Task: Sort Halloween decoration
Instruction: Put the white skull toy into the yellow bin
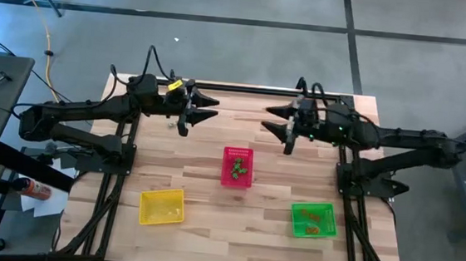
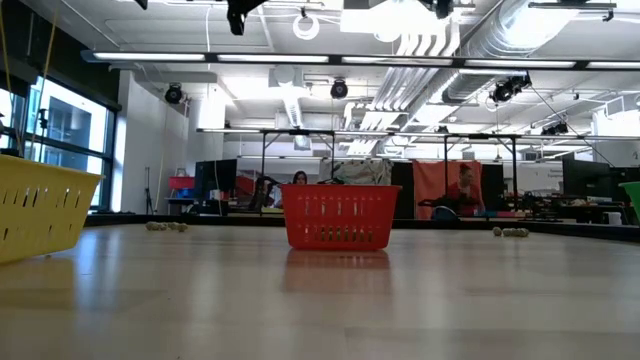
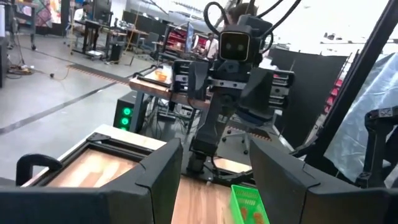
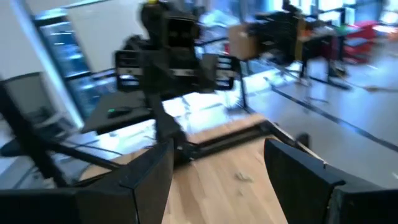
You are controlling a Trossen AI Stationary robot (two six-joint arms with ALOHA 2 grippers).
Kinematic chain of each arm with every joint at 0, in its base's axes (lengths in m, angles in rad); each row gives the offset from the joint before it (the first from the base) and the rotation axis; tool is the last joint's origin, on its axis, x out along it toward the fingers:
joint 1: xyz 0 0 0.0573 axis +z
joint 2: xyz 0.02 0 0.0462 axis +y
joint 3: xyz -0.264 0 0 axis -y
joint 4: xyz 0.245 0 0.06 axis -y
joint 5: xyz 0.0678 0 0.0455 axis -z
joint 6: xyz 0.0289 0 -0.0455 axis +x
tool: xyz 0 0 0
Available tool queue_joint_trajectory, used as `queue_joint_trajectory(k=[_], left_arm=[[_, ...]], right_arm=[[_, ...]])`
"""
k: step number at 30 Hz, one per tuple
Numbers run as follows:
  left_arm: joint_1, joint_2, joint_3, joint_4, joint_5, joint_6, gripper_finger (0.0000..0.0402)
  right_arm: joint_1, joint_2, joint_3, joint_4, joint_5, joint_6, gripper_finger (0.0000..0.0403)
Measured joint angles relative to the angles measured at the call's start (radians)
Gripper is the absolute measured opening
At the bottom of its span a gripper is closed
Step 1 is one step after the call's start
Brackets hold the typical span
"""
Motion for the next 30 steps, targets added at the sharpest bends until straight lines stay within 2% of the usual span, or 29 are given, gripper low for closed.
queue_joint_trajectory(k=[4,8,14,16,18,22,24,27,30], left_arm=[[0.0,0.0,0.0,0.004,0.0,0.027,0.0177],[0.0,0.0,0.0,0.003,0.0,0.078,0.0177],[0.002,0.0,0.0,-0.007,0.0,0.041,0.0177],[0.008,0.0,0.029,-0.127,0.0,-0.011,0.0177],[0.025,0.007,0.099,-0.345,-0.006,0.012,0.0177],[0.084,0.067,0.261,-0.851,-0.171,0.129,0.0177],[0.128,0.108,0.298,-1.033,-0.226,0.174,0.0177],[0.179,0.157,0.285,-1.197,-0.244,0.346,0.0177],[0.201,0.206,0.236,-1.227,-0.243,0.567,0.0177]], right_arm=[[-0.031,0.032,0.0,0.037,-0.116,-0.042,0.0244],[-0.046,0.038,0.0,0.038,-0.13,-0.063,0.0244],[-0.064,0.038,0.0,0.04,-0.131,-0.063,0.0244],[-0.073,0.038,0.0,0.035,-0.131,-0.062,0.0244],[-0.085,0.038,0.0,0.03,-0.13,-0.062,0.0244],[-0.11,0.038,0.0,0.029,-0.104,-0.05,0.0244],[-0.123,0.038,0.0,0.026,-0.097,-0.031,0.0244],[-0.138,0.038,0.0,0.025,-0.095,-0.009,0.0244],[-0.141,0.038,0.0,0.025,-0.093,0.009,0.0244]])
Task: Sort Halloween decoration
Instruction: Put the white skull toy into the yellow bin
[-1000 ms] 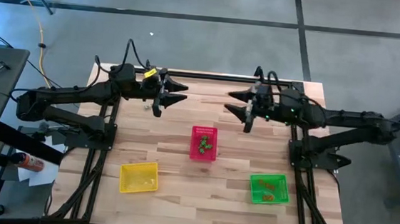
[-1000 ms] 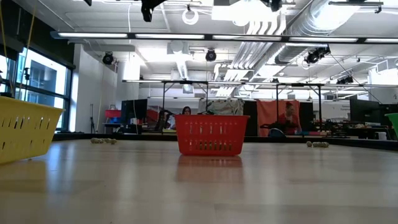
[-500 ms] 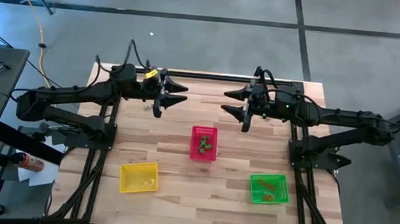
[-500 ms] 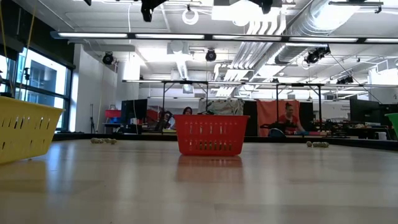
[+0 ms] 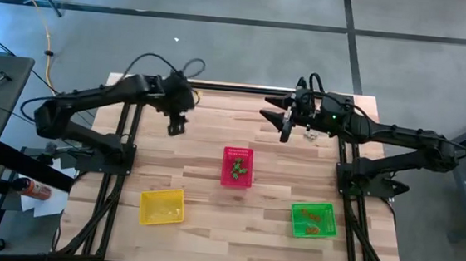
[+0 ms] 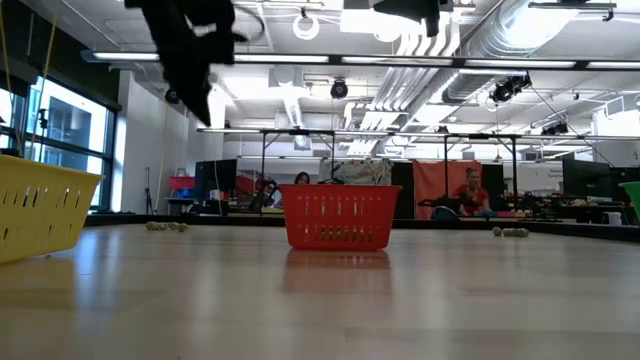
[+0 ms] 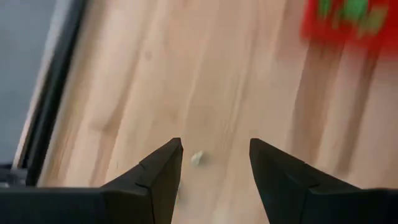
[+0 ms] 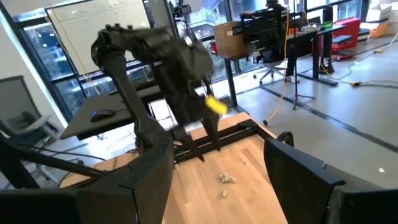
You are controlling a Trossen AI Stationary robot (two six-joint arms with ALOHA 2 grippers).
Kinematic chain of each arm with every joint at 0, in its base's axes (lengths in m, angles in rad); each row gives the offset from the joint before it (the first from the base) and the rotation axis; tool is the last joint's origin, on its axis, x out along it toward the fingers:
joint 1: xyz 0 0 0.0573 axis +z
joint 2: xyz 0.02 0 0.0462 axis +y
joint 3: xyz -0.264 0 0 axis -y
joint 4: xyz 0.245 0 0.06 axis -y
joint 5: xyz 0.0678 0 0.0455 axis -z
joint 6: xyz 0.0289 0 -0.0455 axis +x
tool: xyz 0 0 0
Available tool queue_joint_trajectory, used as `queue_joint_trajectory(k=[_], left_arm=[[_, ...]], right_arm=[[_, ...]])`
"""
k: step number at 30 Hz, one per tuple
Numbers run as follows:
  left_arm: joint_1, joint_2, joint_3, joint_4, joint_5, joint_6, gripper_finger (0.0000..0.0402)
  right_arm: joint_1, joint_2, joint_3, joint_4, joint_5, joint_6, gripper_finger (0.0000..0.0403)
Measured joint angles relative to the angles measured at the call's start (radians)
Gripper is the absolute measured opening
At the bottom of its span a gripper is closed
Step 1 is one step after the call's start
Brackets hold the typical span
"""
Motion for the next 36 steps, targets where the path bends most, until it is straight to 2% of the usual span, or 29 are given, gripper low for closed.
queue_joint_trajectory(k=[5,11,16,20,27,36], left_arm=[[0.014,0.088,-0.111,0.04,0.0,0.256,0.0177],[0.032,0.207,-0.18,0.121,0.001,0.382,0.0177],[0.036,0.28,-0.186,0.17,0.001,0.495,0.0177],[0.058,0.319,-0.185,0.237,0.002,0.515,0.0177],[0.101,0.372,-0.186,0.166,0.014,0.499,0.0177],[0.11,0.429,-0.184,0.239,0.015,0.483,0.0177]], right_arm=[[0.009,0.0,0.0,-0.031,-0.007,0.044,0.0244],[0.024,0.0,0.0,-0.117,-0.007,0.094,0.0244],[0.024,0.0,0.0,-0.169,-0.007,0.162,0.0244],[0.023,0.0,0.0,-0.179,-0.007,0.181,0.0244],[0.023,0.0,0.0,-0.179,-0.007,0.198,0.0244],[0.023,0.0,0.0,-0.179,-0.007,0.195,0.0244]])
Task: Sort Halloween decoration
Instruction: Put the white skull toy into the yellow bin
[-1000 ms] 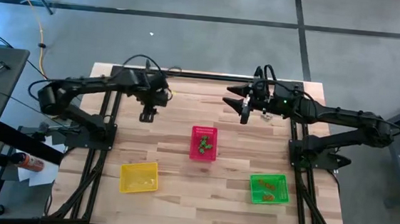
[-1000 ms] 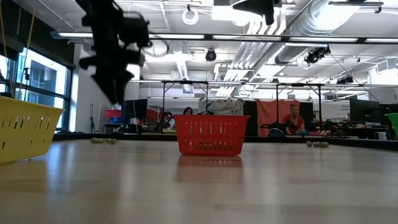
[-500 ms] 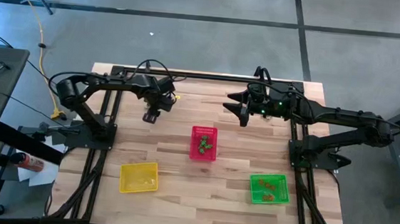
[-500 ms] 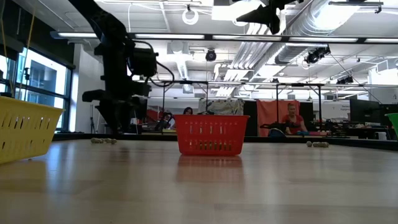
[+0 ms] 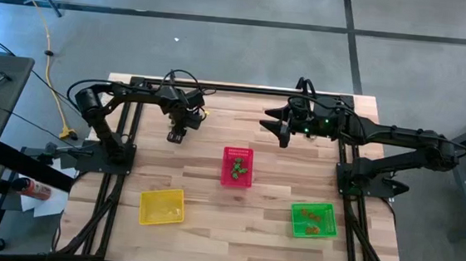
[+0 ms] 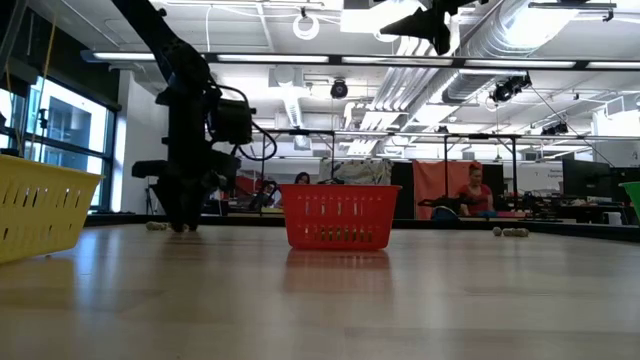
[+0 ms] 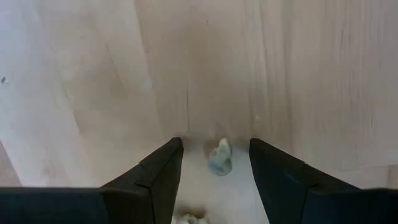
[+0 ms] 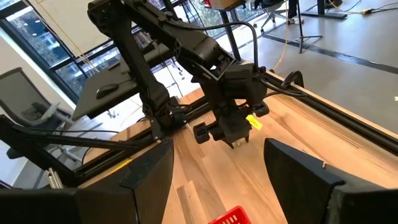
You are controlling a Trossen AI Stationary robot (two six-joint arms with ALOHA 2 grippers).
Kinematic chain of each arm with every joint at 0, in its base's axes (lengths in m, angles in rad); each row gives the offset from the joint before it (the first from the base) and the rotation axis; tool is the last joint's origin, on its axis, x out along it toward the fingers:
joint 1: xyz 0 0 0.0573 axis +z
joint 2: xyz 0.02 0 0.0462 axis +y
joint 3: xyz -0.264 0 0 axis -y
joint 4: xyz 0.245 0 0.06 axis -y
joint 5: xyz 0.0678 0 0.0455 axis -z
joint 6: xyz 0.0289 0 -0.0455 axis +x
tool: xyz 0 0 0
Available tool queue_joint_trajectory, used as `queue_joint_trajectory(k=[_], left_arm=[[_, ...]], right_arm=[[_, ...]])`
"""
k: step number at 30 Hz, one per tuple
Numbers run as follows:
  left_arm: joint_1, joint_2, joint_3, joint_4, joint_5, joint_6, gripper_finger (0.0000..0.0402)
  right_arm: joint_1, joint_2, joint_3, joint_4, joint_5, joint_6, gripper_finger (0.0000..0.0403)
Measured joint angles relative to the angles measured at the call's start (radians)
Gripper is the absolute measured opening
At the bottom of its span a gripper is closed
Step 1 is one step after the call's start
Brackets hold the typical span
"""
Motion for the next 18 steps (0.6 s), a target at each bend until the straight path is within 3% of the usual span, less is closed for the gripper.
queue_joint_trajectory(k=[18], left_arm=[[0.04,0.019,0.001,-0.061,0.005,0.003,0.0122]], right_arm=[[0.0,0.0,0.0,0.0,0.0,0.018,0.0244]])
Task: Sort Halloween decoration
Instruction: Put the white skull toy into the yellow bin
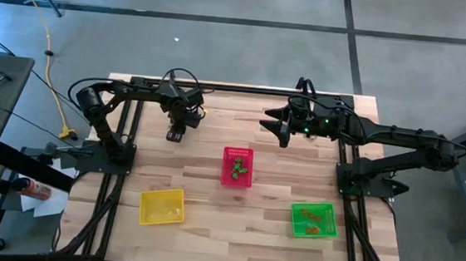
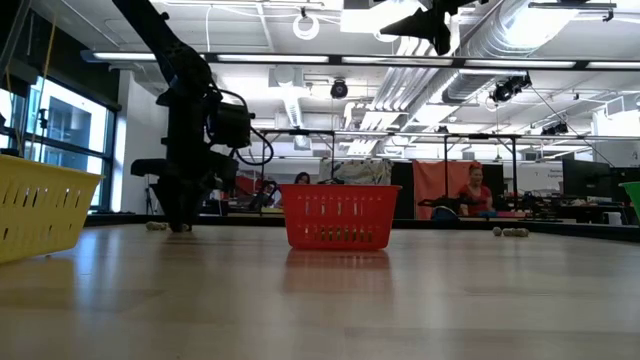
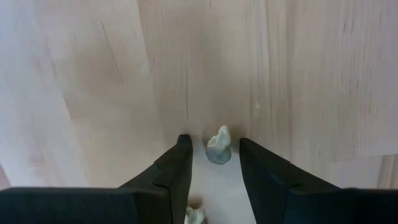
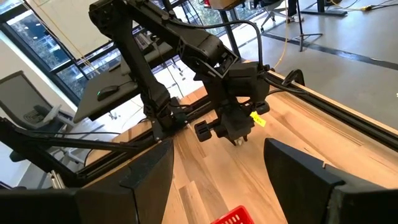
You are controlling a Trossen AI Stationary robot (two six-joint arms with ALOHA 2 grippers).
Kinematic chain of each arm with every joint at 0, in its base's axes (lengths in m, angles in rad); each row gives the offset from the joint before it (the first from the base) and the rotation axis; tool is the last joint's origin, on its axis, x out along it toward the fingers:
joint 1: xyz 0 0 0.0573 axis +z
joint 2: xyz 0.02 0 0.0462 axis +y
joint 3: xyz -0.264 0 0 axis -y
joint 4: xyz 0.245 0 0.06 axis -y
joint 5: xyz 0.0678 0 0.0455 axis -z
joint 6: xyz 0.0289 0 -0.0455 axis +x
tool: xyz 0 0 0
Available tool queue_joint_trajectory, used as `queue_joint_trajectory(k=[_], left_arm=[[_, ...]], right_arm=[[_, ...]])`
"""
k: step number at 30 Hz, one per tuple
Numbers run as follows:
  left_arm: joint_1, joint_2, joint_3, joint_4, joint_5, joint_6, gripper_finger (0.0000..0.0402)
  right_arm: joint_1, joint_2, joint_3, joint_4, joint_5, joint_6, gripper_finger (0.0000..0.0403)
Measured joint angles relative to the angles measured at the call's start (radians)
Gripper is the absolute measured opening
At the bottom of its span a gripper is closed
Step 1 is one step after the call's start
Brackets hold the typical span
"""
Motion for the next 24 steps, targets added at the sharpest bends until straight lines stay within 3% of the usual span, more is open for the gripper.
queue_joint_trajectory(k=[9,20,24], left_arm=[[0.002,0.0,-0.002,0.029,0.025,-0.006,0.0107],[-0.001,0.0,-0.003,0.026,0.037,0.007,0.0016],[-0.001,0.0,-0.002,0.021,0.036,0.004,0.0008]], right_arm=[[0.0,0.0,0.0,0.0,0.0,0.0,0.0244],[0.0,0.0,0.0,0.0,0.0,0.0,0.0244],[0.0,0.0,0.0,0.0,0.001,0.0,0.0244]])
